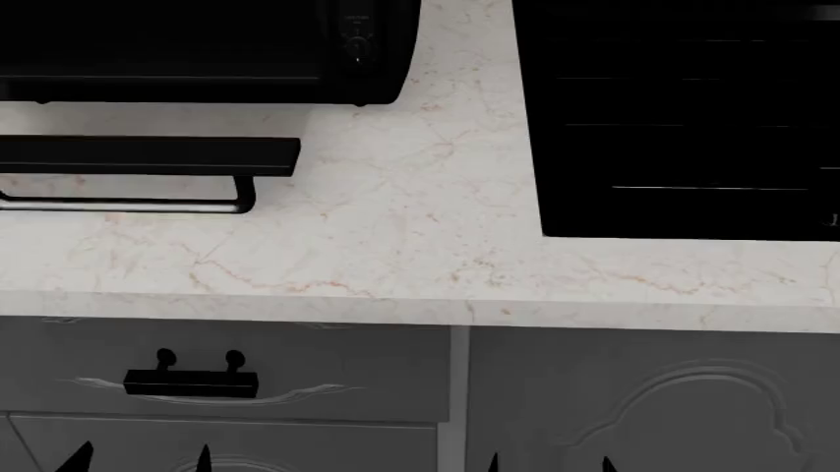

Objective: Fully slide the toaster oven rack0 out.

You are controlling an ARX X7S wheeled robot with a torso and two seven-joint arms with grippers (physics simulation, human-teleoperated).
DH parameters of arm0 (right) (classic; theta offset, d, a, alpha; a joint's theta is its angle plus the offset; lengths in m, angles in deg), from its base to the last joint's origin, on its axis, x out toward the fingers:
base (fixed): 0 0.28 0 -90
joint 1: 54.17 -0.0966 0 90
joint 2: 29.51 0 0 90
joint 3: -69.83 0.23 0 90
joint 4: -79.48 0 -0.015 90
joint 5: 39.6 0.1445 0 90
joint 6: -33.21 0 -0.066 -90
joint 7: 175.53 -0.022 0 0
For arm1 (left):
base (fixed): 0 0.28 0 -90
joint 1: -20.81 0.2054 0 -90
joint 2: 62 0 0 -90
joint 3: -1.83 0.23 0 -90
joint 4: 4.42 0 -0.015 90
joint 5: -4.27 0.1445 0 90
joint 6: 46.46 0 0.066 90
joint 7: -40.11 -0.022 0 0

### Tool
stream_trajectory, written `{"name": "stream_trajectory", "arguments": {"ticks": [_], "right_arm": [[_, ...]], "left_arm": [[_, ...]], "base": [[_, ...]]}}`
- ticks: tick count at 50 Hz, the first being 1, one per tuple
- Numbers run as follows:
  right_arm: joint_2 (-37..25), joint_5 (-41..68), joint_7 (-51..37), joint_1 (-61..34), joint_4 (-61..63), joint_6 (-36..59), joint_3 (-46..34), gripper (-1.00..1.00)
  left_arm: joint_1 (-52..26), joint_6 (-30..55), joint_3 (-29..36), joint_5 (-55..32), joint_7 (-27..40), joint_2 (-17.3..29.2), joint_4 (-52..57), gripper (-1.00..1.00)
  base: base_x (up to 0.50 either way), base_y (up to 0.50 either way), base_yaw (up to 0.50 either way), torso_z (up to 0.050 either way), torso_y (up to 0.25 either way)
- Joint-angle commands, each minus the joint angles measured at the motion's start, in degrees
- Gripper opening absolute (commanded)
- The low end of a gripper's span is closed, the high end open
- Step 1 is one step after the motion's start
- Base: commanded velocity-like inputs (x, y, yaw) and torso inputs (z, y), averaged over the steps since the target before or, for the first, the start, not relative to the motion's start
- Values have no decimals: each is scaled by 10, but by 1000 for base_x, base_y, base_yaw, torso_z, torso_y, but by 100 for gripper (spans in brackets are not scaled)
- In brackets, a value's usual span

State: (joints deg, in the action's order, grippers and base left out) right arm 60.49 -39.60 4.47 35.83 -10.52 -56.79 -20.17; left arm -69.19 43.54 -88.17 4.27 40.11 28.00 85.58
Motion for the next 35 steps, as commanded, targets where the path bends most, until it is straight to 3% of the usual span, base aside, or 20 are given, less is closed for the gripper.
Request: {"name": "stream_trajectory", "arguments": {"ticks": [1,3,8,15,19,28,35], "right_arm": [[-5,0,-7,0,0,0,-7,100],[-10,45,-17,-1,-2,12,-12,100],[-26,26,-36,-6,24,22,-28,100],[-55,0,-45,-26,226,237,-48,100],[-71,0,-41,-50,331,345,-42,100],[-91,26,-17,-152,467,549,-31,100],[-106,38,-2,-231,504,652,-26,100]], "left_arm": [[0,0,6,0,6,6,0,100],[-3,5,8,-17,5,9,-2,100],[-10,52,27,-25,30,12,23,100],[21,230,58,-18,35,42,275,100],[16,268,69,6,46,58,358,100],[-85,500,72,5,43,67,553,100],[-186,629,82,14,30,80,600,100]], "base": [[0,0,0,0,0],[0,0,0,0,0],[0,0,0,0,0],[0,0,0,0,0],[0,0,0,0,0],[0,0,0,0,0],[0,0,0,0,0]]}}
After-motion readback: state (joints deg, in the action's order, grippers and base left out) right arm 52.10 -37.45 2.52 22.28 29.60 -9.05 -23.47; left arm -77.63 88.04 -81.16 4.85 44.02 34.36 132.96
